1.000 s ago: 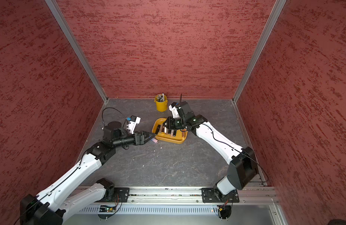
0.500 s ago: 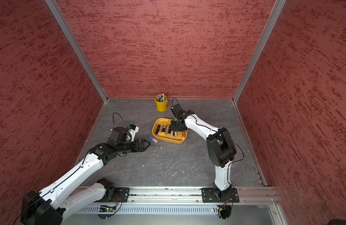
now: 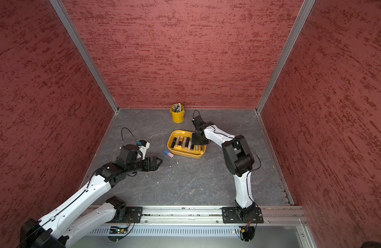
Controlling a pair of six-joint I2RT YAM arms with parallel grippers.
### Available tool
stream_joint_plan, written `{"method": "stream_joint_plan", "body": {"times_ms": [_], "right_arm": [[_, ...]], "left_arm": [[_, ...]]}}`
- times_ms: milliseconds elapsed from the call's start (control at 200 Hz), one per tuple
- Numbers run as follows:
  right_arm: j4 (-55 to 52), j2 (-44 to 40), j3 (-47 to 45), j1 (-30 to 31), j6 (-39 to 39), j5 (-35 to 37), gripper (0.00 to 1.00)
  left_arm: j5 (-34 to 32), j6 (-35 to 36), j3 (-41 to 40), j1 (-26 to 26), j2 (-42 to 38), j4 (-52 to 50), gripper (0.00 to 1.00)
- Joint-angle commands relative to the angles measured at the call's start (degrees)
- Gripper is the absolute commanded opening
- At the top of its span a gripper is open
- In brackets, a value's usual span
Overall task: Put the lipstick into the storage box
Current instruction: Place the lipstick in the storage box.
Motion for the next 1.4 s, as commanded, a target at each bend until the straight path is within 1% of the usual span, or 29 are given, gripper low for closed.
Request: {"method": "stream_joint_plan", "body": {"times_ms": [0, 195, 501, 701, 832, 972, 1047, 1192, 1307, 1393], "right_arm": [[2.74, 0.95, 1.45, -0.59, 1.63, -1.90, 0.17], [4.66, 2.10, 1.09, -1.46, 3.36, -2.89, 0.18], [6.32, 2.55, 0.25, -2.16, 4.73, -4.61, 0.27], [6.27, 1.67, -0.37, -2.43, 4.51, -4.74, 0.34], [6.26, 0.87, -0.68, -2.50, 4.40, -5.27, 0.36], [6.71, -1.57, -1.72, -2.45, 4.43, -7.16, 0.37], [6.72, -4.11, -2.82, -2.36, 4.73, -8.60, 0.37], [9.22, -10.77, -7.78, -1.88, 5.52, -11.58, 0.38], [10.15, -15.88, -11.76, -1.33, 5.63, -13.62, 0.38], [10.73, -19.63, -14.62, -1.17, 5.55, -14.95, 0.38]], "left_arm": [[0.81, 2.01, -0.51, -0.22, -0.17, 1.45, 1.00], [1.38, 1.87, -0.68, -0.24, -0.20, 1.51, 1.00], [1.82, 2.40, -1.16, -0.15, 0.12, 1.43, 1.00], [1.51, 1.86, -0.38, -0.07, 2.54, 1.36, 1.00], [2.52, 2.84, -0.43, 0.05, 3.93, 2.06, 1.00], [4.28, 8.47, -0.33, -0.06, 4.32, 3.56, 0.99], [5.57, 11.58, 0.79, 0.81, 4.97, 3.62, 1.00], [8.17, 21.49, 4.12, 0.39, 7.24, 4.19, 1.00], [8.51, 29.58, 6.35, 0.46, 11.31, 4.13, 1.00], [9.90, 37.47, 7.50, 0.87, 15.01, 3.55, 1.00]]}}
